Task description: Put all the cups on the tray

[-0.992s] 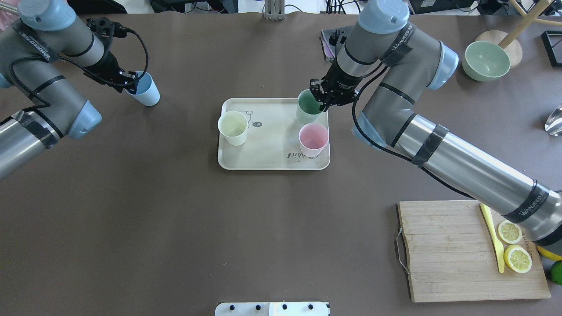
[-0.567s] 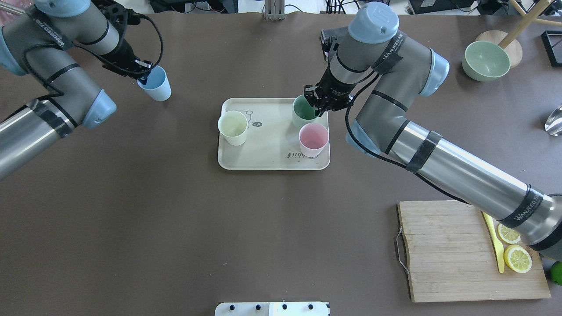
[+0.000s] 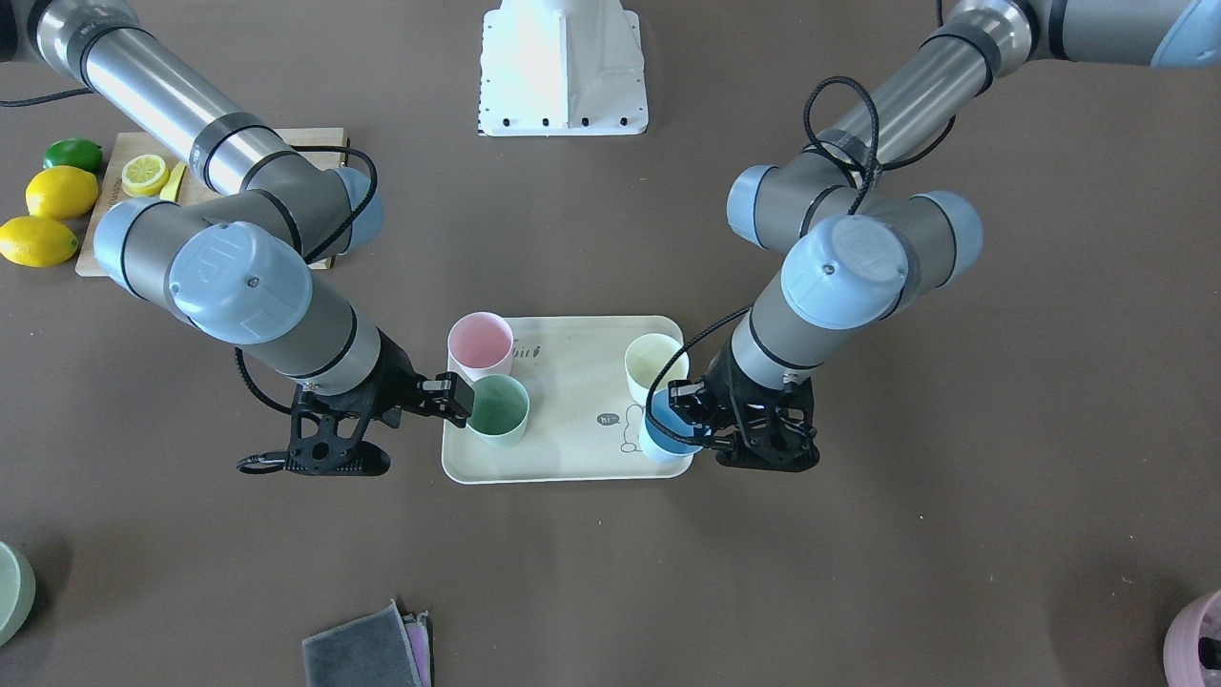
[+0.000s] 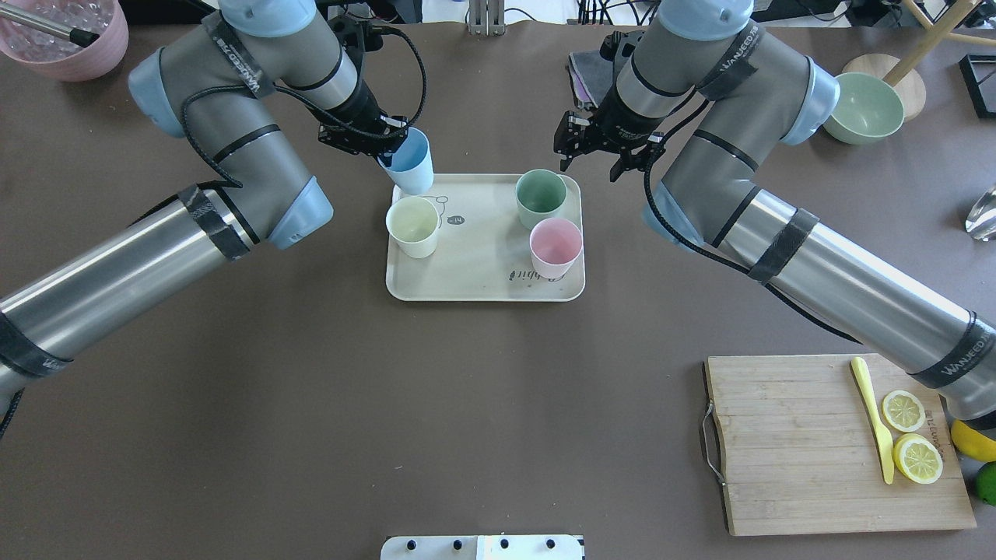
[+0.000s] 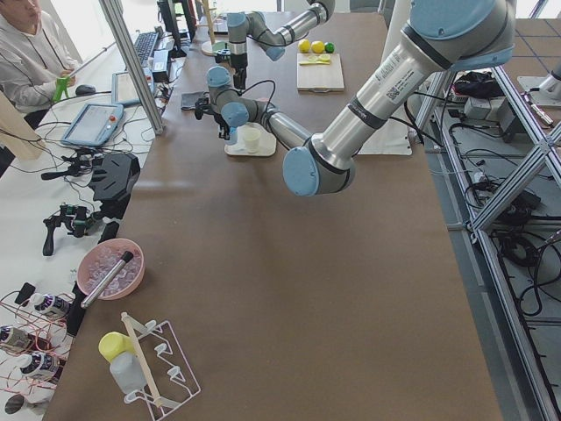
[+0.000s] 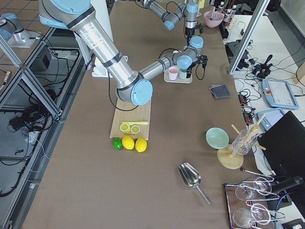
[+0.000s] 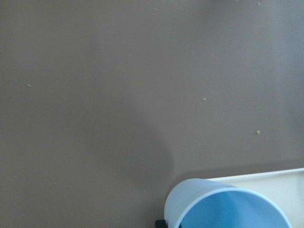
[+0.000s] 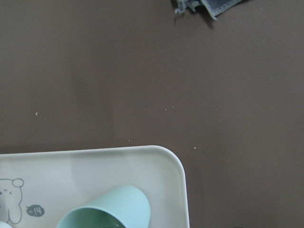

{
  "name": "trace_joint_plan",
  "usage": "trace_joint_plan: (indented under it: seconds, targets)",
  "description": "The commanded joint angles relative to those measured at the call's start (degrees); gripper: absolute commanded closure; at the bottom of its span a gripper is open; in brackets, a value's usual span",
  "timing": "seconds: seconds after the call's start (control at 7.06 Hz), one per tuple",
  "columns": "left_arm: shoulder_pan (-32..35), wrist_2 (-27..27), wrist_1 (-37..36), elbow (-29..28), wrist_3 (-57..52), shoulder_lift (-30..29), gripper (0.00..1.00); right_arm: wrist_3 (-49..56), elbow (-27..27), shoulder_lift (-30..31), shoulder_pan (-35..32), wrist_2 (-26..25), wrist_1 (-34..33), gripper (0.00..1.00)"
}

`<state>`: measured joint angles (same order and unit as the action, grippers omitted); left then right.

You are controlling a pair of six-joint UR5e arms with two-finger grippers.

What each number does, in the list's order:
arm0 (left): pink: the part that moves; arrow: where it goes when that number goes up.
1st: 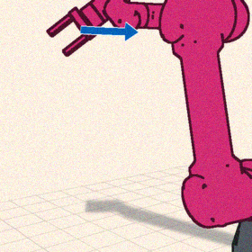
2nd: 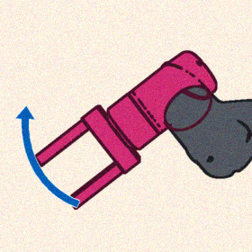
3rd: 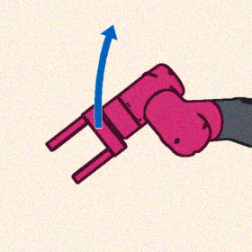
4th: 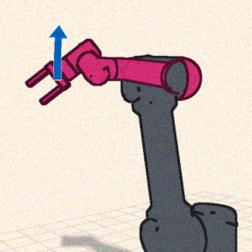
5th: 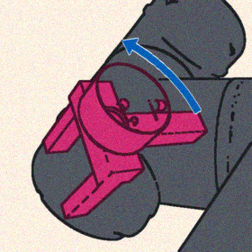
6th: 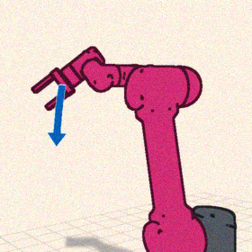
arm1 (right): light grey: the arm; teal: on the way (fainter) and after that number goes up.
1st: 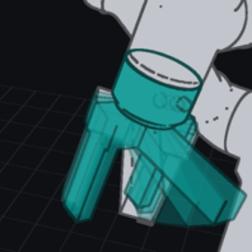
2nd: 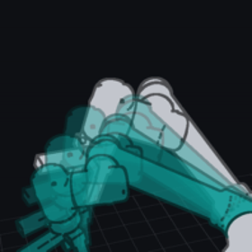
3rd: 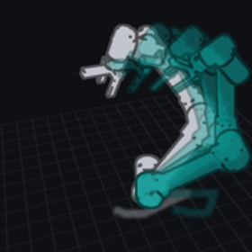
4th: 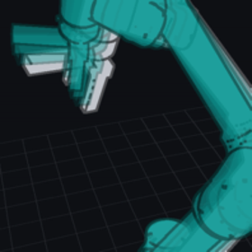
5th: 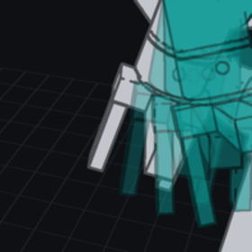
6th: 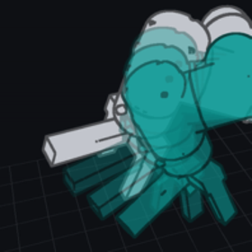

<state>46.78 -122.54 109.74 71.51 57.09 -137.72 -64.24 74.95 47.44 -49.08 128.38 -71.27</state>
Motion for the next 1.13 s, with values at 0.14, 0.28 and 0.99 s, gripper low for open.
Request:
trace_joint_plan:
  seconds: [0.14,0.28,0.99]
  targets:
    - [-3.19,4.15,0.13,-0.75,2.06,-2.29,0.74,1.14,1.07,1.68,-0.84,0.37,0.08,0.0]
    - [-3.01,4.15,0.48,-1.8,1.8,-2.46,0.02,1.14,1.17,2.04,-1.1,1.16,0.08,0.0]
    - [15.23,-11.23,-2.06,11.05,-13.99,13.82,0.02,11.79,6.16,10.79,-12.05,6.95,-0.45,0.0]
